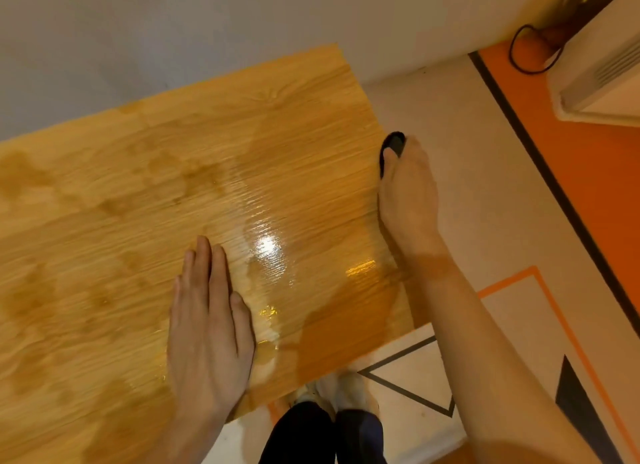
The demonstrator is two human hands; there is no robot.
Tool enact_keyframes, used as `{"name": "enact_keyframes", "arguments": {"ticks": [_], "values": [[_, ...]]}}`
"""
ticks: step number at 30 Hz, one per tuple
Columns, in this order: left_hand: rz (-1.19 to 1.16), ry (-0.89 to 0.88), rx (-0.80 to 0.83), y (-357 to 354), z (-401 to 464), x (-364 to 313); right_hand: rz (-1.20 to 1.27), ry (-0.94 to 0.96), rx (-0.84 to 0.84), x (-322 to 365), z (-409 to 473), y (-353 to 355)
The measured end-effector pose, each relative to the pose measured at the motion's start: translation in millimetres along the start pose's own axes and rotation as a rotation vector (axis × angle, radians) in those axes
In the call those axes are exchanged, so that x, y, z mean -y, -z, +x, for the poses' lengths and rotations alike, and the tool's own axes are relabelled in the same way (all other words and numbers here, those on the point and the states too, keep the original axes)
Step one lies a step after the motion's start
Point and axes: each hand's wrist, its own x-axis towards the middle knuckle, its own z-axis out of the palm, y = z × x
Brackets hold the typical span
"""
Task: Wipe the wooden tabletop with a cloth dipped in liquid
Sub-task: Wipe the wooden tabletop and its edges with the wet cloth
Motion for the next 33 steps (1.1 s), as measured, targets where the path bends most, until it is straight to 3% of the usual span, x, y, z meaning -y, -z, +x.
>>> {"name": "enact_keyframes", "arguments": {"ticks": [3, 7, 18, 22, 25, 30, 33], "values": [[-0.004, 0.013, 0.021, 1.1, 2.3, 0.1, -0.001, 0.033, -0.049, -40.4, -61.0, 20.1], [-0.031, 0.028, 0.049, 1.7, 6.0, 1.0, 0.001, -0.012, 0.06, -62.1, -94.0, 41.9], [-0.126, 0.08, 0.052, 2.5, 11.7, -4.9, -0.024, 0.172, 0.047, 61.5, 90.7, -25.7], [-0.119, 0.052, 0.123, 3.3, 13.6, 3.1, -0.024, 0.305, 0.088, 91.5, 126.9, -35.0], [-0.174, 0.066, 0.112, 9.3, 12.1, 4.3, 0.076, 0.273, 0.095, 97.4, 143.8, -43.0], [-0.228, 0.114, 0.032, 39.4, 36.5, 13.4, 0.048, 0.608, -0.004, 82.3, 142.4, -44.9], [-0.181, 0.175, -0.034, 55.0, 75.3, 45.0, 0.072, 0.771, 0.041, 77.5, 152.7, -40.4]]}}
